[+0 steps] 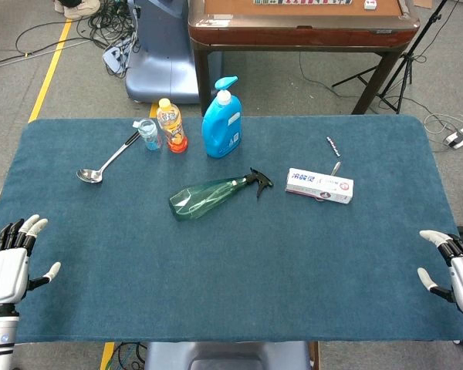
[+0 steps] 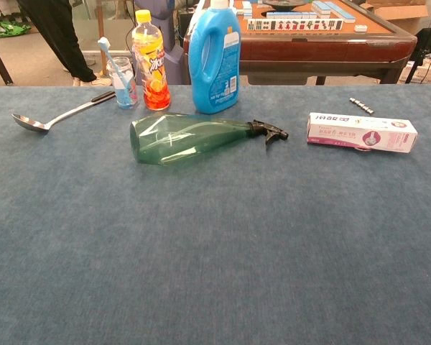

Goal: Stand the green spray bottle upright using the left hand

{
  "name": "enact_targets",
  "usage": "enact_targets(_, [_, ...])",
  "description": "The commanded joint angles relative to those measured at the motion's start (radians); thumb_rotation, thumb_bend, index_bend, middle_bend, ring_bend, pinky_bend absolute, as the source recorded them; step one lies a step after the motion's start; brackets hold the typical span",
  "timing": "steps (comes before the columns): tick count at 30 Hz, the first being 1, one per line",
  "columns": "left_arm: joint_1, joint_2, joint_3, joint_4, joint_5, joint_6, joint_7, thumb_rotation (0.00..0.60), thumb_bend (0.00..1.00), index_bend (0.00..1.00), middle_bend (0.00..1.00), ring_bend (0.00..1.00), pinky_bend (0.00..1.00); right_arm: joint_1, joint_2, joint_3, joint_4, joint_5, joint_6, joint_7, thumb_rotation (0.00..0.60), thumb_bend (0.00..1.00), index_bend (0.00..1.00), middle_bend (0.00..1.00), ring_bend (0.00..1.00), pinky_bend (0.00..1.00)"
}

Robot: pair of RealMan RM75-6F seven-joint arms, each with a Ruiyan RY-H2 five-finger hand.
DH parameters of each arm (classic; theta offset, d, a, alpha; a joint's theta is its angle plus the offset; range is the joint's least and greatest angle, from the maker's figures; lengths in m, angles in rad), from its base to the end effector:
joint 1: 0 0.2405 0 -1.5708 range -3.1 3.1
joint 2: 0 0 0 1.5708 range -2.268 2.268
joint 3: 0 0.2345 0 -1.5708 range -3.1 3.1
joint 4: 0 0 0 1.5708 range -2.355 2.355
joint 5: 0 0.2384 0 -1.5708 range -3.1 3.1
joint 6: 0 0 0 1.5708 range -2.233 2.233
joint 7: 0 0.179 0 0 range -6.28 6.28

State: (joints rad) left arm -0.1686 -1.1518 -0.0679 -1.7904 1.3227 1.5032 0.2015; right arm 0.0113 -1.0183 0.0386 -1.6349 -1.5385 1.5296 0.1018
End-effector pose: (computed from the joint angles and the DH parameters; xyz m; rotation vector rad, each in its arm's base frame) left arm -0.2656 0.2379 0.1103 -1.2951 -0.9356 -0.8931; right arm -0.3142 -0.1917 0.1553 1.3480 -0.9241 0.9126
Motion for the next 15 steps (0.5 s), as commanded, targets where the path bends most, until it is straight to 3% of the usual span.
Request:
enact_targets(1, [0.003, 0.002, 0.000, -0.003, 0.002, -0.003, 0.002, 0.600, 0.25, 0.14, 0.09, 0.03, 0.00, -0.002, 0.001, -0.001, 0.002, -0.002, 0.002, 0.002, 0.600, 0.28, 0.24, 0.27, 0.20, 0.25])
enact_targets(15, [0.007, 0.008, -0.011, -0.012, 0.035, -0.007, 0.004, 0.600, 0.25, 0.14, 0.09, 0.03, 0.00, -0.012, 0.010, -0.001, 0.001, -0.009, 0.023, 0.006, 0.600, 0.28, 0.24, 0.27, 0.20, 0.25])
